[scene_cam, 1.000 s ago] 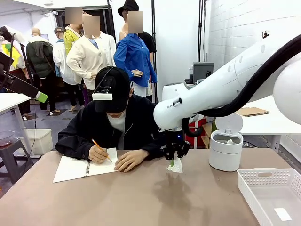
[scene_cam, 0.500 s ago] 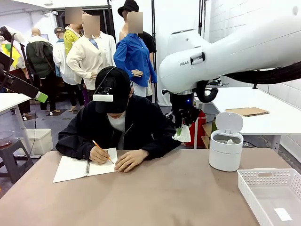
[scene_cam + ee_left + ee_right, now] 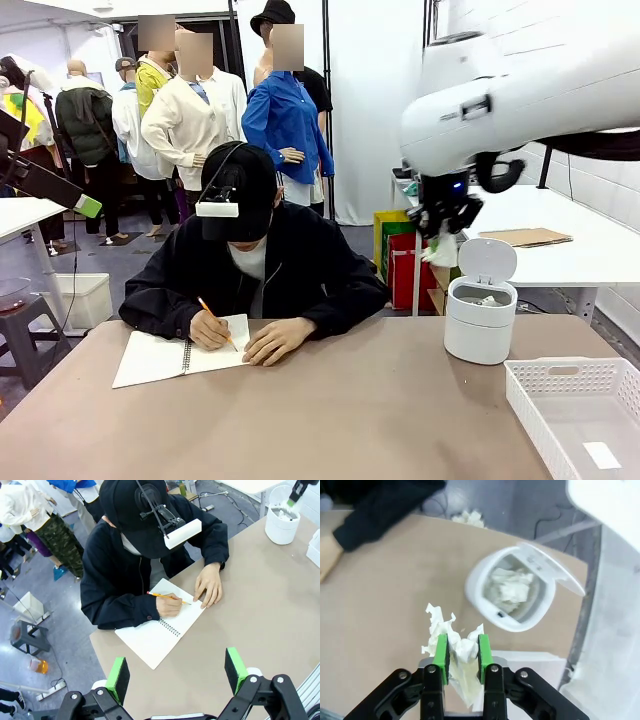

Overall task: Sort the paper based on its condition.
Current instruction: If a person hands you a paper, place it in the Organizing basket , and if it's crumpled, put it in the Trash can.

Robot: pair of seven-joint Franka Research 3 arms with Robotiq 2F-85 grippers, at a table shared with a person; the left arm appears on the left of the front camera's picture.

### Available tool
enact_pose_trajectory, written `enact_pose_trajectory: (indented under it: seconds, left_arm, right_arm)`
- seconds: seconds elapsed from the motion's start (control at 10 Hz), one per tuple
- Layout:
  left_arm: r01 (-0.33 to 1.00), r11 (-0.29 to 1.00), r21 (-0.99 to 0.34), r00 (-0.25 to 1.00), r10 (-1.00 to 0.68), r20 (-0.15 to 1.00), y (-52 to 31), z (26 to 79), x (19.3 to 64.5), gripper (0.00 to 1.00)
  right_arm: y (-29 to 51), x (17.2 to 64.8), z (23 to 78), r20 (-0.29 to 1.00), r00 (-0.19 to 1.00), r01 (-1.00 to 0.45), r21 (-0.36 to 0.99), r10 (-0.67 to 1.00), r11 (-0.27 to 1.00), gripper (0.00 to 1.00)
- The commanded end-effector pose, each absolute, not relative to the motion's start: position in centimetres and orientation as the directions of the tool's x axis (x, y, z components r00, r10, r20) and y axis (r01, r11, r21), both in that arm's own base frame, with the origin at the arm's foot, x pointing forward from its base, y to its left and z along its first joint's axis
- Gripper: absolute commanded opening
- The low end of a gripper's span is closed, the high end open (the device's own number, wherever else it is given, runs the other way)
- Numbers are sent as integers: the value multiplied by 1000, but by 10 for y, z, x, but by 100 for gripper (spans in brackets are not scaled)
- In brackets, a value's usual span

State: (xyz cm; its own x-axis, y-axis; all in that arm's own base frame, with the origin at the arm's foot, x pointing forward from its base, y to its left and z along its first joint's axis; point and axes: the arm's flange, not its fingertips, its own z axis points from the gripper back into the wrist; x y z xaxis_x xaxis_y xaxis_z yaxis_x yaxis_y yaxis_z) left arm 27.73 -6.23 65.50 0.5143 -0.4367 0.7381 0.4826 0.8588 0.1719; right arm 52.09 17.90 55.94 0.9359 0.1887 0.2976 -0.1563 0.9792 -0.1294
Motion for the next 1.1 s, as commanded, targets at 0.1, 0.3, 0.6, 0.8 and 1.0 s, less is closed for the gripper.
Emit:
enact_pose_trajectory:
  seconds: [0.1,0.3,0.6,0.8,1.0]
  left_arm:
    - [485,858,167,519,-436,735,-61,654,276,100]
    - [485,858,167,519,-436,735,-61,654,276,100]
    - [485,858,167,519,-436,735,-61,654,276,100]
    - [485,858,167,519,-436,735,-61,654,276,100]
    - [485,858,167,519,-436,735,-61,654,276,100]
  right_arm:
    - [141,518,555,331,934,-103,-103,132,989,29]
    - [119,524,551,330,941,-54,-78,77,995,29]
    - [92,532,546,327,945,5,-49,11,999,29]
    - [85,536,542,330,944,21,-41,-6,999,29]
    - [87,538,549,315,949,21,-68,1,997,29]
